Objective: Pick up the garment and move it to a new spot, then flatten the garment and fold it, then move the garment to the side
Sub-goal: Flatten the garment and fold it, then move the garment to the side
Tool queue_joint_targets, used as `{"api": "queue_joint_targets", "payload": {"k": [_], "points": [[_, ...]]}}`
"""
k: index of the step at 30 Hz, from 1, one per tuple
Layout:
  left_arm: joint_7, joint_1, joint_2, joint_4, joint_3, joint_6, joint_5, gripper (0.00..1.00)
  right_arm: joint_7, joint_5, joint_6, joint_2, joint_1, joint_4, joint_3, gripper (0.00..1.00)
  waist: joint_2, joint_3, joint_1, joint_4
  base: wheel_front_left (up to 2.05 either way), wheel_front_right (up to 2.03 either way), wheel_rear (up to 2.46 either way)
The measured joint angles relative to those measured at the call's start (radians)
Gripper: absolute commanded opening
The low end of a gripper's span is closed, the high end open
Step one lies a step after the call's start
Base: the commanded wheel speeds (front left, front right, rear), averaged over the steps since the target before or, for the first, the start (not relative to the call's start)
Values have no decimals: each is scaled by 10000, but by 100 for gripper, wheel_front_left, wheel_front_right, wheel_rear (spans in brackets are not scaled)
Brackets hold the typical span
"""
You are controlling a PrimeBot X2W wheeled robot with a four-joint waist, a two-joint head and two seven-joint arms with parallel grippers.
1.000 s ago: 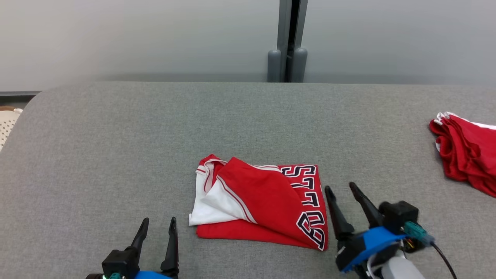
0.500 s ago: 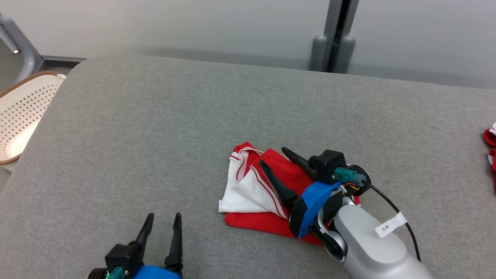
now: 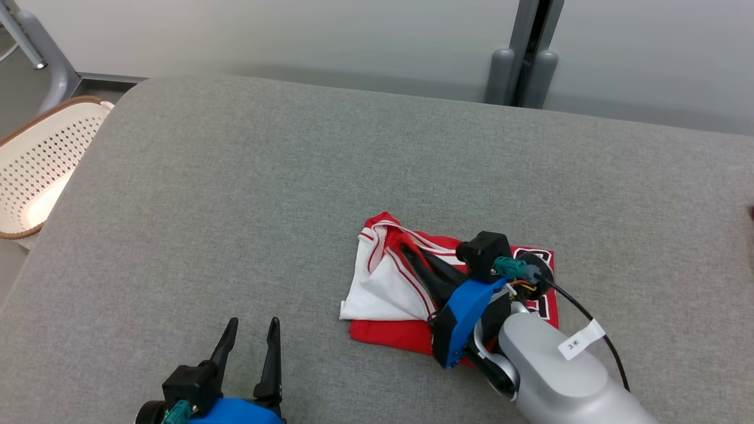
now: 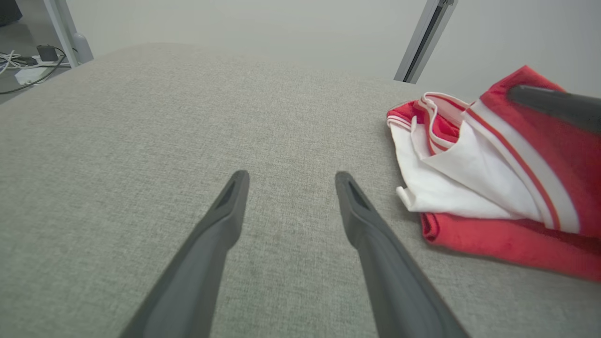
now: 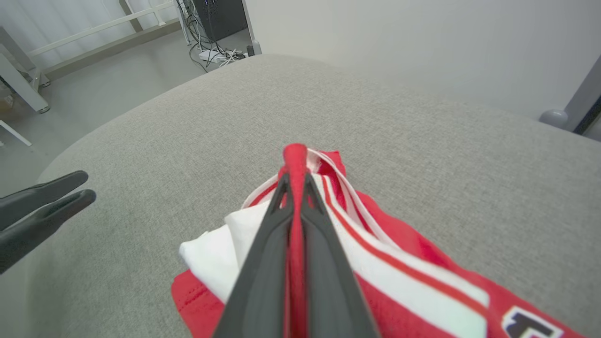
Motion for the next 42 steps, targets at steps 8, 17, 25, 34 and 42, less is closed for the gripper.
{"api": "queue_joint_targets", "payload": {"k": [8,17,25,34,42], "points": [[0,23,2,-2,159,-2,128,100,-169,1321,-2,4,342,-1369,2056,88,0,-202,0,-221,0,0,0],[0,96,0,-36,441,2,205,100,-502,2500,2,-295,457,-2341,3187,100,0,-288,0,-789,0,0,0],[0,2,0,-105,637,8,407,100,-717,196,0,-499,843,-1513,-700,100,0,-346,0,-1283,0,0,0],[0,-76,-2,-226,825,-46,802,100,-717,-3258,0,-75,3105,-2165,-5482,100,0,-341,0,-1638,0,0,0],[0,174,-2,-431,940,-84,1060,100,-719,-3475,0,-17,4358,-2686,-6903,100,1,-492,0,-1856,0,0,0]]}}
